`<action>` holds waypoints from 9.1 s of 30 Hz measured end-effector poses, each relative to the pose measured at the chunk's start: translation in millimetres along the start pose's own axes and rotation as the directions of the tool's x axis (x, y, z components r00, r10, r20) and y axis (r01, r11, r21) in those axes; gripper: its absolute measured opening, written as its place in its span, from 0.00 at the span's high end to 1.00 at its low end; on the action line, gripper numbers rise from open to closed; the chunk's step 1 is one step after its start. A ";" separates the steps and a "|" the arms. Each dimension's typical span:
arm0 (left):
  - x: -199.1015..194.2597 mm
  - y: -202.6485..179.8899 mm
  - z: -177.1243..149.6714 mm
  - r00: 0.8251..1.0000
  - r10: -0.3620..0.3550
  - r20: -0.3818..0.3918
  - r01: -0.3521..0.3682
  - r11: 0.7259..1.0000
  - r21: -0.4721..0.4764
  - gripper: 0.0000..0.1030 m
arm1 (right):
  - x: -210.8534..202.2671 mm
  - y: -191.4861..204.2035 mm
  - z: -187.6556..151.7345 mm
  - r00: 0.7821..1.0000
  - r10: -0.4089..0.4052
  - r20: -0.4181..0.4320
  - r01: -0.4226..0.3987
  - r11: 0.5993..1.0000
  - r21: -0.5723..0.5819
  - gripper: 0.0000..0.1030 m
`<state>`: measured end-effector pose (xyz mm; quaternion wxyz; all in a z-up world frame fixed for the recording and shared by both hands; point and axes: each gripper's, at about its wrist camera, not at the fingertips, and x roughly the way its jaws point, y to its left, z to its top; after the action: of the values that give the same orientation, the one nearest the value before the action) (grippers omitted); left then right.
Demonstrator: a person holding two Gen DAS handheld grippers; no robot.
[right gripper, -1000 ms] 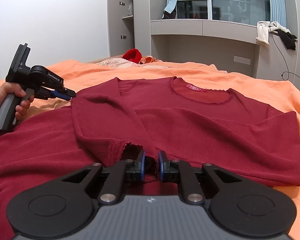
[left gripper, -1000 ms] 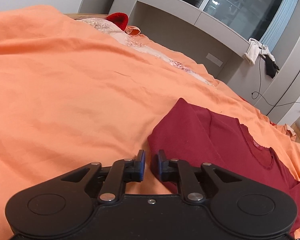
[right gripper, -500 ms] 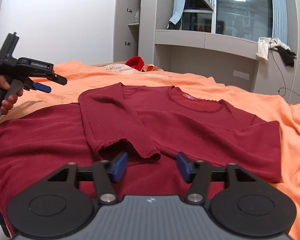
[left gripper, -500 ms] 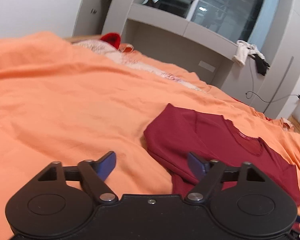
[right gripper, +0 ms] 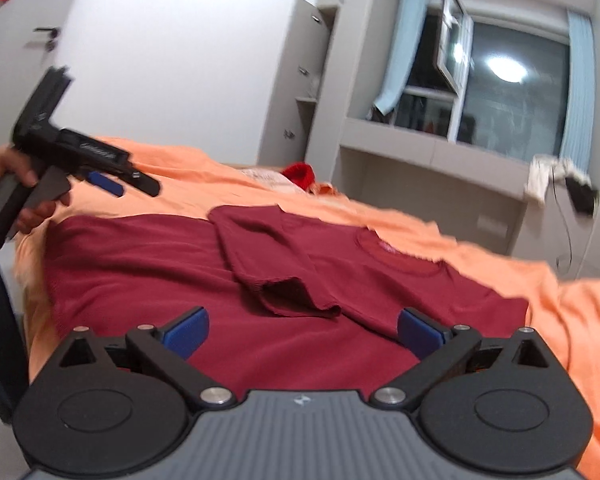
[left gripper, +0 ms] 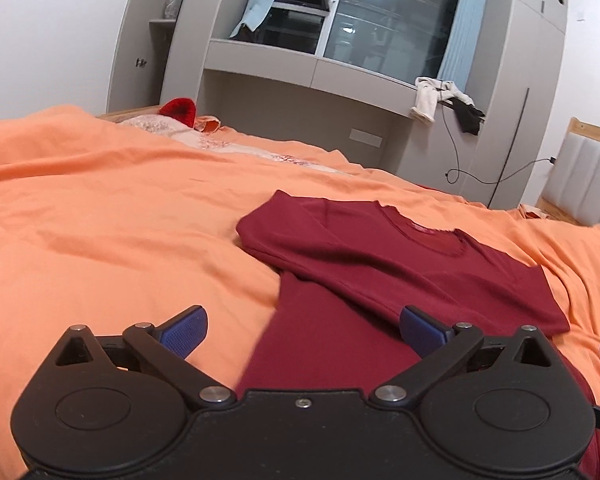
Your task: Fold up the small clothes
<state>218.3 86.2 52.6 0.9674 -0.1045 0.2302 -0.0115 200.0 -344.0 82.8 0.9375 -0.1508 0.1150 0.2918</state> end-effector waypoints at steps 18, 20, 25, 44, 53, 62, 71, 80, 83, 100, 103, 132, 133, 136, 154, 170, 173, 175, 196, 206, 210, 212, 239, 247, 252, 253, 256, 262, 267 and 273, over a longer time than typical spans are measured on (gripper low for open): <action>-29.2 -26.2 -40.2 0.998 0.057 0.026 -0.058 0.997 0.058 0.01 | -18.0 104.0 -82.1 0.981 -0.106 -0.162 0.009 0.860 -0.509 0.01; -28.7 -26.7 -40.0 0.998 0.058 0.025 -0.059 0.997 0.057 0.01 | -15.8 110.4 -89.9 0.976 -0.159 -0.147 0.045 0.814 -0.579 0.01; -31.9 -29.1 -41.0 0.999 0.031 0.038 -0.033 0.998 0.050 0.01 | -21.8 120.2 -97.9 0.972 -0.226 -0.065 0.127 0.737 -0.664 0.16; -85.4 -81.7 -96.8 0.968 -0.233 0.094 0.186 0.916 0.356 0.01 | -63.1 51.1 -36.8 0.991 -0.105 0.088 0.113 0.990 -0.087 0.88; -84.3 -132.3 -138.1 0.962 -0.249 0.114 0.116 0.748 0.654 0.01 | -75.6 20.3 -25.5 0.983 -0.123 0.134 0.121 0.992 0.025 0.88; -50.7 -136.7 -135.6 0.972 0.092 0.218 -0.211 0.751 0.626 0.07 | -83.8 25.2 -24.9 0.977 -0.143 0.156 0.140 0.990 0.029 0.88; -57.0 -94.5 -118.5 0.919 0.282 0.277 -0.389 0.771 0.505 0.37 | -78.0 28.7 -17.2 0.969 -0.195 0.151 0.191 0.981 0.040 0.88; -76.7 -80.8 -113.5 0.906 0.275 0.321 -0.405 0.783 0.473 0.94 | -80.2 39.0 -18.2 0.959 -0.257 0.122 0.254 0.966 0.038 0.88; -87.3 -85.8 -113.4 0.889 0.237 0.392 -0.414 0.783 0.464 0.96 | -86.0 42.4 -21.7 0.953 -0.283 0.111 0.279 0.959 0.047 0.89; -219.2 -118.7 -110.3 0.837 -0.019 0.547 -0.267 0.858 0.439 0.97 | -204.1 65.7 -14.0 0.867 -0.437 0.237 0.414 0.899 0.142 0.91; -248.6 -119.1 -112.9 0.841 -0.051 0.539 -0.245 0.852 0.462 0.97 | -227.9 74.8 -12.8 0.864 -0.433 0.256 0.413 0.901 0.130 0.91; -73.0 -135.3 64.1 0.910 0.013 0.415 -0.199 0.890 0.409 0.96 | -24.2 -76.8 70.2 0.882 -0.425 0.202 0.419 0.905 0.078 0.90; -58.3 -134.2 68.1 0.915 0.024 0.403 -0.204 0.889 0.411 0.96 | -10.6 -83.0 69.9 0.889 -0.421 0.181 0.414 0.907 0.075 0.90; -15.0 -132.3 80.0 0.933 0.052 0.357 -0.206 0.889 0.409 0.96 | 28.6 -99.4 64.1 0.905 -0.411 0.110 0.406 0.911 0.065 0.90; 153.2 -79.6 60.7 0.993 0.120 0.009 -0.118 0.953 0.278 0.91 | 137.6 -125.7 -2.9 0.913 -0.359 -0.191 0.380 0.921 0.085 0.74; 156.7 -53.9 41.5 0.984 0.167 -0.067 -0.154 0.972 0.176 0.24 | 139.7 -128.8 -26.2 0.856 -0.420 -0.301 0.459 0.886 0.070 0.10; 154.9 -50.9 42.8 0.985 0.156 -0.068 -0.144 0.978 0.150 0.20 | 133.0 -134.3 -25.0 0.859 -0.418 -0.294 0.464 0.879 0.107 0.02; 145.7 -50.0 45.6 0.988 0.151 -0.036 -0.145 0.980 0.133 0.12 | 127.5 -137.4 -23.2 0.861 -0.422 -0.284 0.469 0.874 0.125 0.01; -0.8 -52.5 10.0 0.994 -0.072 0.085 0.080 0.993 -0.092 0.01 | 27.2 -82.4 24.9 0.905 -0.422 -0.041 0.418 0.870 0.261 0.00; -31.6 -22.9 -42.3 0.987 -0.161 0.000 0.157 0.956 -0.246 0.01 | 32.0 -31.1 24.7 0.951 -0.309 -0.027 0.306 0.924 0.228 0.00; -21.2 -18.9 -48.2 0.963 -0.264 -0.056 0.235 0.922 -0.308 0.01 | 41.3 -10.7 21.6 0.963 -0.267 -0.038 0.270 0.943 0.194 0.00; -13.3 -19.4 -51.2 0.953 -0.291 -0.083 0.248 0.909 -0.334 0.01 | 46.6 -3.8 20.4 0.967 -0.251 -0.050 0.256 0.950 0.181 0.00; 73.2 -27.5 -15.1 0.965 -0.208 -0.159 0.133 0.912 -0.388 0.01 | 106.6 19.4 -0.4 0.950 -0.261 -0.169 0.291 0.938 0.186 0.00; 58.4 -33.0 -27.6 0.975 -0.191 -0.113 0.155 0.952 -0.265 0.01 | 105.6 29.7 -1.0 0.940 -0.310 -0.144 0.329 0.935 0.133 0.00; 57.1 -29.0 -28.2 0.976 -0.186 -0.110 0.151 0.951 -0.268 0.01 | 105.9 29.3 -0.4 0.939 -0.316 -0.139 0.333 0.935 0.125 0.00; 57.1 -29.1 -28.0 0.977 -0.185 -0.109 0.150 0.952 -0.267 0.01 | 106.1 29.4 -0.5 0.938 -0.316 -0.139 0.333 0.934 0.125 0.00; 56.0 -28.5 -29.3 0.977 -0.182 -0.109 0.149 0.954 -0.260 0.01 | 106.1 29.6 -0.5 0.938 -0.317 -0.138 0.334 0.934 0.124 0.00; 54.5 -29.9 -31.0 0.978 -0.178 -0.105 0.146 0.955 -0.257 0.01 | 105.4 29.2 -0.7 0.937 -0.322 -0.134 0.338 0.934 0.118 0.00; 48.5 -19.1 -29.5 0.979 -0.196 -0.048 0.168 0.923 -0.346 0.01 | 104.1 36.5 -1.7 0.927 -0.358 -0.113 0.366 0.928 0.067 0.00; 48.8 -14.8 -28.3 0.978 -0.203 -0.036 0.174 0.906 -0.385 0.01 | 106.5 47.9 -2.8 0.915 -0.396 -0.080 0.397 0.918 -0.006 0.00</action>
<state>249.6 62.7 9.4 0.9137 -0.3112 0.2533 -0.0641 257.3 -252.8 37.5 0.9726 -0.1778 0.1209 0.0887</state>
